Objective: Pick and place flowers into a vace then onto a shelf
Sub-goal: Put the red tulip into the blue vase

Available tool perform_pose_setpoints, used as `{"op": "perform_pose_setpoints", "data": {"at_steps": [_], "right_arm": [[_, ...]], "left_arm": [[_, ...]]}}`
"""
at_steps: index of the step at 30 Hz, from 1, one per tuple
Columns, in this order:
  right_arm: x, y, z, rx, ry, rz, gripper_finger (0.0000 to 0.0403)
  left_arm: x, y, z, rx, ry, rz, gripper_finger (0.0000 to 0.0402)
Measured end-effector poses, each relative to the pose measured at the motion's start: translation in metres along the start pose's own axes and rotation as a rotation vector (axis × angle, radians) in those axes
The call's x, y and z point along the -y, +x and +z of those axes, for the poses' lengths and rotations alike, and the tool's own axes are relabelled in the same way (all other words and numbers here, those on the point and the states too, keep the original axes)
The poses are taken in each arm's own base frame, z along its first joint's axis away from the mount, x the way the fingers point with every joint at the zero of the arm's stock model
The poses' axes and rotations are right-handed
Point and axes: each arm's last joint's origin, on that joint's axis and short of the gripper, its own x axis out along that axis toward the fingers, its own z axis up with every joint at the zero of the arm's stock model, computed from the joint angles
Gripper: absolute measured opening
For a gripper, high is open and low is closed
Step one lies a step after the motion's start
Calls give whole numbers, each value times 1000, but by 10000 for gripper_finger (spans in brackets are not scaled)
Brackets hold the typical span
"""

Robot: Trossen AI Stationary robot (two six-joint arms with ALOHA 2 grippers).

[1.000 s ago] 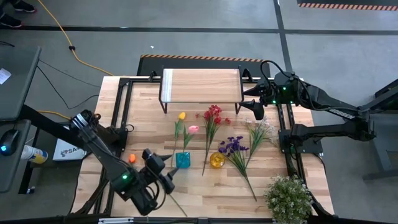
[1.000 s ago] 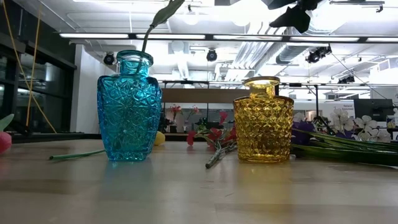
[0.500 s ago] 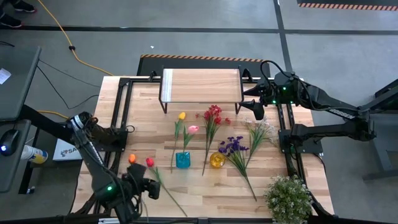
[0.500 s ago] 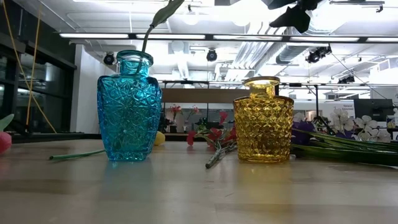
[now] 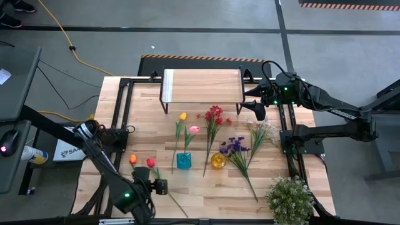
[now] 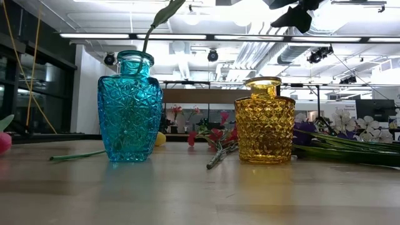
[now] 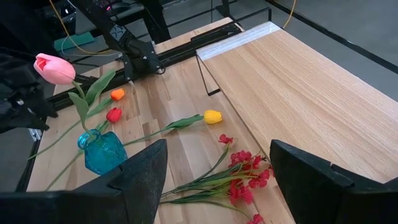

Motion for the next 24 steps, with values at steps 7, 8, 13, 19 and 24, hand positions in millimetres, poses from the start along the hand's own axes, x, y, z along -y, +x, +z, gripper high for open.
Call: {"op": "perform_pose_setpoints", "data": {"at_steps": [7, 8, 13, 19, 24], "right_arm": [[0, 0, 0, -1, 0, 1, 273], [0, 0, 0, 0, 0, 1, 273], [0, 0, 0, 0, 0, 1, 273], [0, 0, 0, 0, 0, 1, 273], [0, 0, 0, 1, 0, 1, 273]], "left_arm": [[12, 23, -5, -5, -37, 70, 303], [14, 27, -5, -2, -45, 74, 303], [18, 39, -11, -14, -62, 104, 303], [21, 56, -17, -1, -72, 142, 303], [25, 76, -23, 12, -84, 177, 303]]}}
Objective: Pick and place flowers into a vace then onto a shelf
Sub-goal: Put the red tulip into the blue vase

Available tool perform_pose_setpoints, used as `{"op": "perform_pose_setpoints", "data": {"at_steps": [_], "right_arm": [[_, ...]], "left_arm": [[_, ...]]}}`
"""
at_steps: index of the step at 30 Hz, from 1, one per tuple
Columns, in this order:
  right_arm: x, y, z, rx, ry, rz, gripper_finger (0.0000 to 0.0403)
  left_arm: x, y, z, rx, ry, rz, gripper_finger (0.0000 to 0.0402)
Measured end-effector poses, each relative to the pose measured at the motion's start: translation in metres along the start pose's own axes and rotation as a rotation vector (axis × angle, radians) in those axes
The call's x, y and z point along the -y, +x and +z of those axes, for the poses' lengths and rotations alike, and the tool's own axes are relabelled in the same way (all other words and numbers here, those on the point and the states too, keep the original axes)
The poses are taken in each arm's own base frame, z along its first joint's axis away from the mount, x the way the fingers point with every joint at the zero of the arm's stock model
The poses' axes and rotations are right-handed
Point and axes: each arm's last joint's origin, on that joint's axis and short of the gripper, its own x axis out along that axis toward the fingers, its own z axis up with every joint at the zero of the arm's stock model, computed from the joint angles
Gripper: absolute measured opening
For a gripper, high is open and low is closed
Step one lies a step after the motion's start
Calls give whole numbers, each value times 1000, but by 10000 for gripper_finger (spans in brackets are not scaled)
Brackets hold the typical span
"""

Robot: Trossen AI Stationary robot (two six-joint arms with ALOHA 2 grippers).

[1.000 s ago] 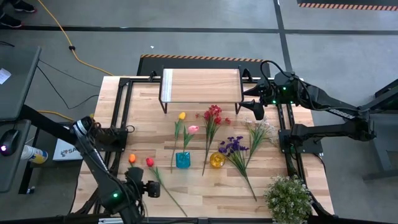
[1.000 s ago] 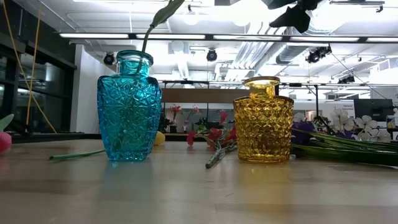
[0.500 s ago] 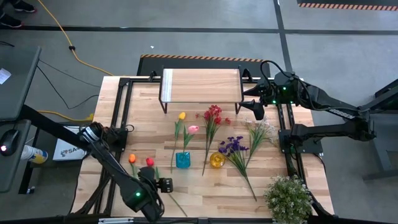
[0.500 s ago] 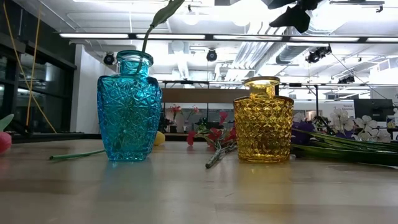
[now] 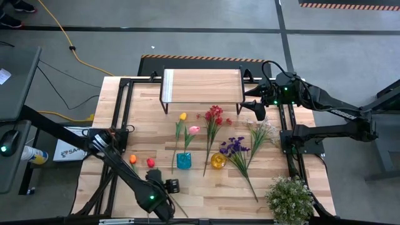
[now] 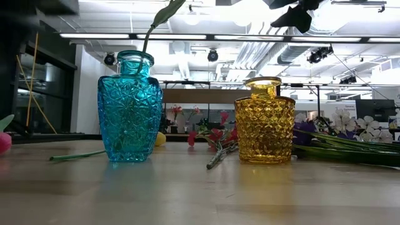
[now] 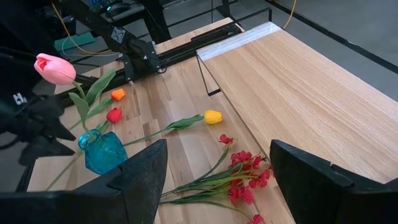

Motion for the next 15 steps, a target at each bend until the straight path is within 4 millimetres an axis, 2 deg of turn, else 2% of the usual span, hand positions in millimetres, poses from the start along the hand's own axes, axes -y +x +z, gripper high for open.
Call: {"op": "perform_pose_setpoints", "data": {"at_steps": [8, 15], "right_arm": [[0, 0, 0, -2, 0, 10, 273], [-1, 0, 0, -8, 0, 38, 273]], "left_arm": [[3, 29, -10, 20, -3, 71, 303], [3, 35, -14, 35, 9, 69, 303]]}}
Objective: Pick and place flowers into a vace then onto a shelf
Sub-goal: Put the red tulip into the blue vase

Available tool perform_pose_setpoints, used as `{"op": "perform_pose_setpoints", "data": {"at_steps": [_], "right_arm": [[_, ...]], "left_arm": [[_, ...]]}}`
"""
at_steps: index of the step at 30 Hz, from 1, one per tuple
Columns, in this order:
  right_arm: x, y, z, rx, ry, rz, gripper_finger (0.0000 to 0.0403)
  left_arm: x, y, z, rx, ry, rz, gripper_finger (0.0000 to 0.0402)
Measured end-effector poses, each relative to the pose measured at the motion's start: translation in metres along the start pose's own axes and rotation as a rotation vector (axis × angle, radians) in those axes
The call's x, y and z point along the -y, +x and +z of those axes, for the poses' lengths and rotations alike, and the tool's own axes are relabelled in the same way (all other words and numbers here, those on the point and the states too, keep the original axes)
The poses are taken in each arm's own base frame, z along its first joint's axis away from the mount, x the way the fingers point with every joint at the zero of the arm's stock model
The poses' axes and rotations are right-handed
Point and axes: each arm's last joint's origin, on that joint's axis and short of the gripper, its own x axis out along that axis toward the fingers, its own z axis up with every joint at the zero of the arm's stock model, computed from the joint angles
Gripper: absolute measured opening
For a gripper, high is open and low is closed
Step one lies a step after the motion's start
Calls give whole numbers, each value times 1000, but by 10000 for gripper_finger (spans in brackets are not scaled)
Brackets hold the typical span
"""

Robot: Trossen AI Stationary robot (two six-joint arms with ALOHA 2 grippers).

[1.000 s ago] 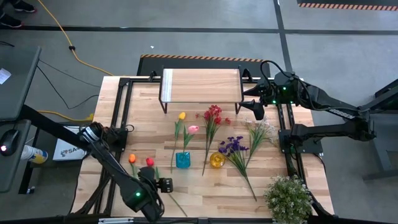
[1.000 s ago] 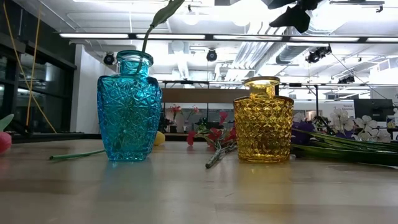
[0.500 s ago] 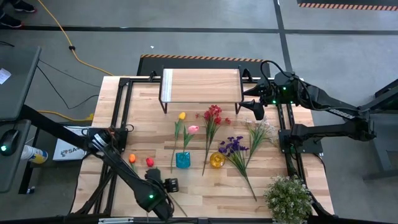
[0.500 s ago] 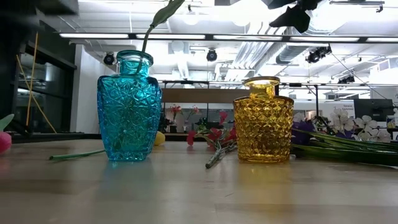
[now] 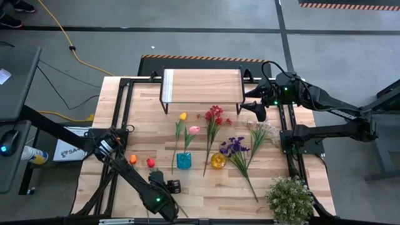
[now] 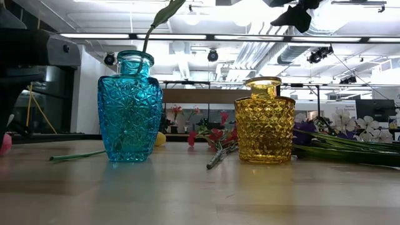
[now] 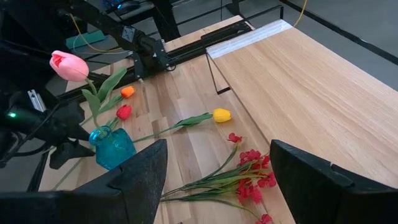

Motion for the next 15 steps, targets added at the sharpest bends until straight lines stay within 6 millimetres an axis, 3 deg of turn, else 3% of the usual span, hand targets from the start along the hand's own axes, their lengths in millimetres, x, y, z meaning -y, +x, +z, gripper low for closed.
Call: {"op": "perform_pose_setpoints", "data": {"at_steps": [15], "right_arm": [[0, 0, 0, 0, -2, -1, 273]], "left_arm": [[1, 2, -1, 15, 49, -37, 303]]}}
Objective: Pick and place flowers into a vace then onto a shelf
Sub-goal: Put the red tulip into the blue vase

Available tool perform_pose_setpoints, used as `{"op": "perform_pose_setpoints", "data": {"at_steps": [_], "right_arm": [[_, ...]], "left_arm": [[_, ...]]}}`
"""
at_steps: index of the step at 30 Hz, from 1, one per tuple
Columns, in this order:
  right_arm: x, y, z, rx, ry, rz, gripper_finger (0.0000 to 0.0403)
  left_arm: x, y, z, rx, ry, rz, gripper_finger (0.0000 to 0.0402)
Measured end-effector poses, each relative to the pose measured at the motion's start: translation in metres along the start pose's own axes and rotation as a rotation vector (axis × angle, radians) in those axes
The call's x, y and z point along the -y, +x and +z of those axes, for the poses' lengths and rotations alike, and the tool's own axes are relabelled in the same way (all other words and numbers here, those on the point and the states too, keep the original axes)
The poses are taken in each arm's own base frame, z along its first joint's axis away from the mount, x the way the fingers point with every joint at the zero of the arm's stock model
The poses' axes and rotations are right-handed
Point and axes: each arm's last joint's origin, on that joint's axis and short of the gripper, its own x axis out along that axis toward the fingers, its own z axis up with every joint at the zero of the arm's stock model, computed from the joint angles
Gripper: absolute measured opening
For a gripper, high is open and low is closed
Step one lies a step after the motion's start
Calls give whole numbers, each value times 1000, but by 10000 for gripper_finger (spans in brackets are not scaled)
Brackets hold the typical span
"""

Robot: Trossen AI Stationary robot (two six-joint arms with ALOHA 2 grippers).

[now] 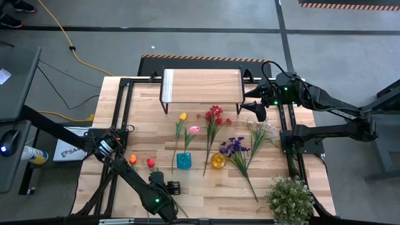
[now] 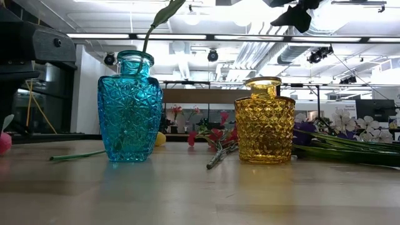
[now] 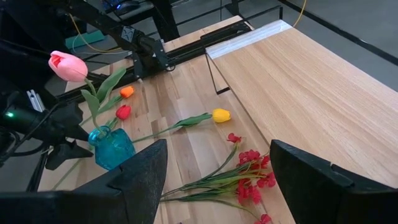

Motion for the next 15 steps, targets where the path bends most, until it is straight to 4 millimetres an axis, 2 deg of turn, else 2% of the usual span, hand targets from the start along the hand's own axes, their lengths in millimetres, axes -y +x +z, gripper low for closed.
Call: {"op": "perform_pose_setpoints", "data": {"at_steps": [15], "right_arm": [[0, 0, 0, 0, -23, -2, 273]], "left_arm": [[0, 1, 0, -15, -9, 29, 303]]}}
